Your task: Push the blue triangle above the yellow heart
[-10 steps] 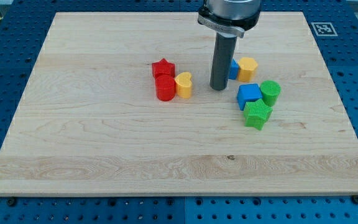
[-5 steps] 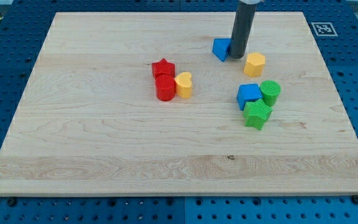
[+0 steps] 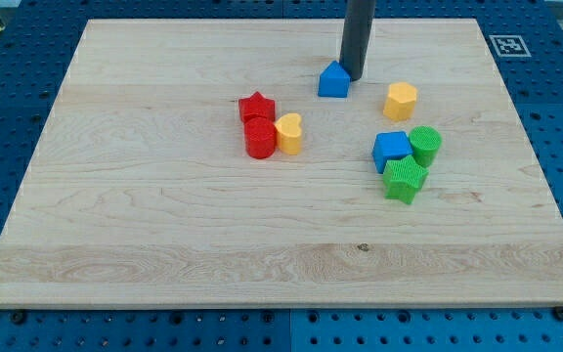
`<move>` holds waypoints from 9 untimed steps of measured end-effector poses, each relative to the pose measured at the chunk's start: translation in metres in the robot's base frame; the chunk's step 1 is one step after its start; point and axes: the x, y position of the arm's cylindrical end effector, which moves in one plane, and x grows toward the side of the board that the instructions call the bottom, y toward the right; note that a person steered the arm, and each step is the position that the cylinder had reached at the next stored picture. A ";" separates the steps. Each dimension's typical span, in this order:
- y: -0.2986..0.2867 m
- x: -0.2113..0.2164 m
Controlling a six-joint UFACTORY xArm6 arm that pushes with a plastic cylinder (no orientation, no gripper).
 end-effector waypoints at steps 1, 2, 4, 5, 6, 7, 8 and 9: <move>-0.004 0.016; -0.013 0.028; -0.018 -0.013; -0.024 -0.002; -0.026 0.018; -0.029 0.028; -0.031 0.041; -0.031 0.045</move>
